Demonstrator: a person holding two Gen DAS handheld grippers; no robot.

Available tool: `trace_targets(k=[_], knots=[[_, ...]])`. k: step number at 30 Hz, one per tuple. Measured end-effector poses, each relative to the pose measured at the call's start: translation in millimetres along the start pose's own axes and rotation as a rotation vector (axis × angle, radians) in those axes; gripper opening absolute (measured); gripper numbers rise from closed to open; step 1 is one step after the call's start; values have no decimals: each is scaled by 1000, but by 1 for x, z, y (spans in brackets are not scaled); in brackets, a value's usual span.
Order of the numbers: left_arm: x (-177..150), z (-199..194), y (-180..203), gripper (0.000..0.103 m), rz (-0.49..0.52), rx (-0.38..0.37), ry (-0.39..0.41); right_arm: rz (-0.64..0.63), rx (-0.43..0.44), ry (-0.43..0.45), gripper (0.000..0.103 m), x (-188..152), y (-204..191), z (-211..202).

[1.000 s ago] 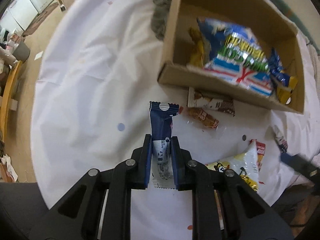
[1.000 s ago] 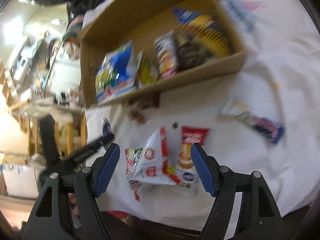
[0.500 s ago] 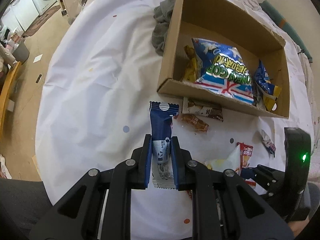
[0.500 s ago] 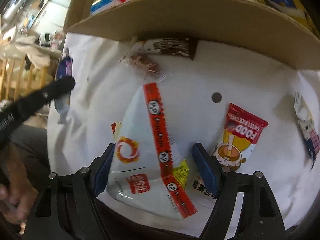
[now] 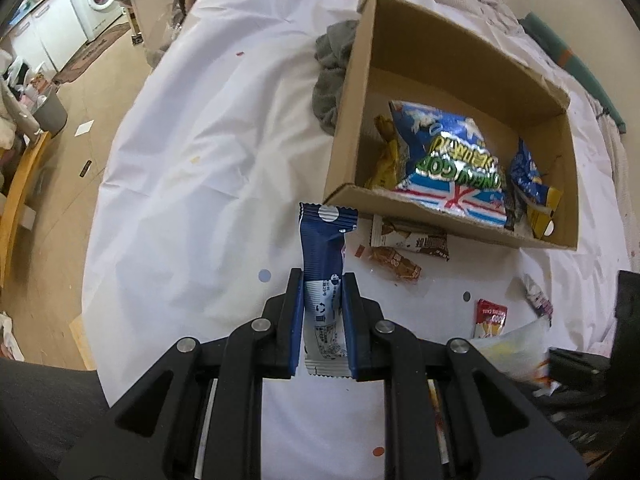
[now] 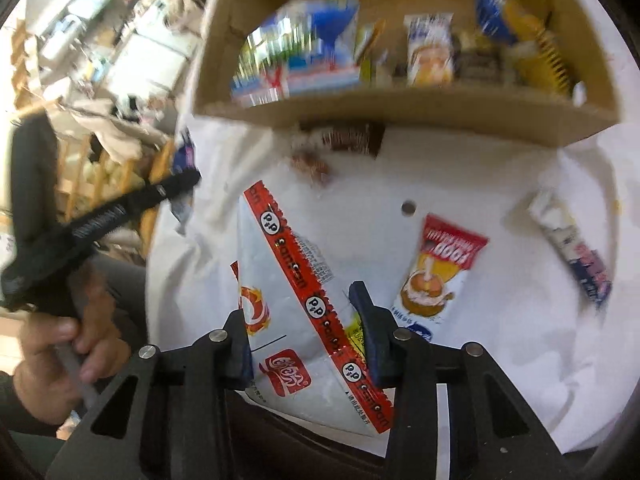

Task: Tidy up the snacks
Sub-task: 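Carry both packets into the box and open both grippers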

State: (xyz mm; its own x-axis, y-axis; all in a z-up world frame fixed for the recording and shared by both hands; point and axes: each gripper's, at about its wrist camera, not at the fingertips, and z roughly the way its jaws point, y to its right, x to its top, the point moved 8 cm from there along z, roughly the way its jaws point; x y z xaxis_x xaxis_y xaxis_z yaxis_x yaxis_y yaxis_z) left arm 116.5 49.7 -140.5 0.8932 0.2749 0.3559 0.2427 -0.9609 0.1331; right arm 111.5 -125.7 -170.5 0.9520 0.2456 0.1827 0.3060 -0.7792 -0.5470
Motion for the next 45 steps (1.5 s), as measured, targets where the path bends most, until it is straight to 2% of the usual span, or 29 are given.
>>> trace_targets(k=[4,7,11,14,25,29,36,39,45], knots=[[4,-16,-3,15,9,3,51,30,50,164,42,20,7,-49],[11,-28,-3,15,10,-6,93,62,55,279,42,36,17,-79],[25,-41,3,15,21,-26,123,117,58,391,42,52,31,-109],[35,-48,10,15,47,-28,142,132,41,437,42,65,39,-119],[88,-48,48,15,118,-67,175,154,1,457,42,98,51,-117],[103,-36,58,15,119,-76,165,157,-12,447,42,113,57,-112],[110,-14,66,15,143,-77,172,165,-37,424,42,129,62,-97],[109,-1,62,15,117,-73,134,192,-35,415,42,130,65,-89],[106,8,60,15,118,-59,109,201,-37,387,44,132,64,-75]])
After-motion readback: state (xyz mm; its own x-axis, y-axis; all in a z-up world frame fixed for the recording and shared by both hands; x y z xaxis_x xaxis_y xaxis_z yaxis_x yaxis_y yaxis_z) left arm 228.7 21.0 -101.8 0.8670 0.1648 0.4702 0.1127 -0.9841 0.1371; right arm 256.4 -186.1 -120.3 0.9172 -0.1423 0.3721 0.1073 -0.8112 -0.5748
